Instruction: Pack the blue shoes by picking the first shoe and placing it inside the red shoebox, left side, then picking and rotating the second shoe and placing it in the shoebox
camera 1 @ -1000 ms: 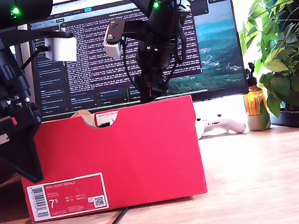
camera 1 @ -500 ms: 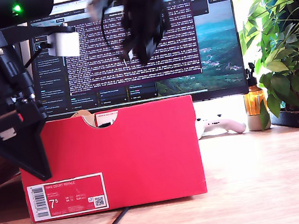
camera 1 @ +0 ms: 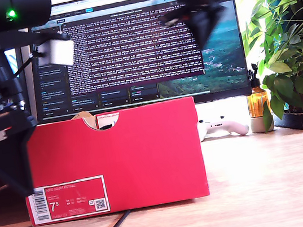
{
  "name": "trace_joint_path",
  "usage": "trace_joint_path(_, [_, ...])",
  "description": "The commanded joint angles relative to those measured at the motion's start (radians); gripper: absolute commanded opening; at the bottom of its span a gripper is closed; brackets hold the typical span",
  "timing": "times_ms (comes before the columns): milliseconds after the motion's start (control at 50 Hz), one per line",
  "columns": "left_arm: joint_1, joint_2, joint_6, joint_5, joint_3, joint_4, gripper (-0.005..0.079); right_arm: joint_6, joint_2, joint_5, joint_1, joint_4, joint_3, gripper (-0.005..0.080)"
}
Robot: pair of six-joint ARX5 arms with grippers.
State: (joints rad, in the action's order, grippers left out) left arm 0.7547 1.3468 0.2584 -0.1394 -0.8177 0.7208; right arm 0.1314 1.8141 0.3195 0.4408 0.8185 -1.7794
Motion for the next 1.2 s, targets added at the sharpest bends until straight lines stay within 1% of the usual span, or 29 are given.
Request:
trace_joint_path(0, [0.005, -0.029, -0.028, 0.0, 0.0, 0.019, -0.001, -0.014, -0.052, -0.009, -0.002, 0.01, 0.001, -0.0002])
trace_joint_path(200, [0.038, -0.146, -0.077, 0.002, 0.0, 0.055, -0.001, -0.045, -0.085, -0.059, -0.04, 0.067, 0.001, -0.0002])
trace_joint_path(300, [0.056, -0.196, -0.084, 0.002, 0.0, 0.088, -0.001, -0.055, -0.092, -0.068, -0.048, 0.091, 0.002, -0.0002])
trace_joint_path(400, [0.06, -0.233, -0.126, 0.002, 0.0, 0.111, -0.001, -0.06, -0.101, -0.072, -0.056, 0.108, 0.028, -0.0002])
trace_joint_path(500, [0.06, -0.278, -0.131, 0.002, 0.0, 0.103, -0.001, -0.072, -0.128, -0.075, -0.058, 0.087, 0.103, -0.0002])
trace_joint_path(640, [0.06, -0.353, -0.172, 0.002, 0.0, 0.049, -0.0011, -0.076, -0.204, -0.076, -0.069, -0.011, 0.269, -0.0002])
trace_joint_path(760, [0.038, -0.42, -0.176, 0.001, 0.022, -0.042, -0.0011, -0.077, -0.292, -0.075, -0.082, -0.11, 0.434, -0.0002])
trace_joint_path(900, [-0.016, -0.488, -0.176, 0.002, 0.082, -0.182, -0.0011, -0.079, -0.41, -0.076, -0.124, -0.241, 0.627, -0.0002])
trace_joint_path(1100, [-0.091, -0.572, -0.177, 0.006, 0.246, -0.435, -0.0011, -0.076, -0.58, -0.082, -0.181, -0.441, 0.864, -0.0002])
trace_joint_path(1180, [-0.116, -0.607, -0.183, 0.01, 0.312, -0.519, -0.0011, -0.041, -0.64, -0.092, -0.195, -0.502, 0.943, -0.0002])
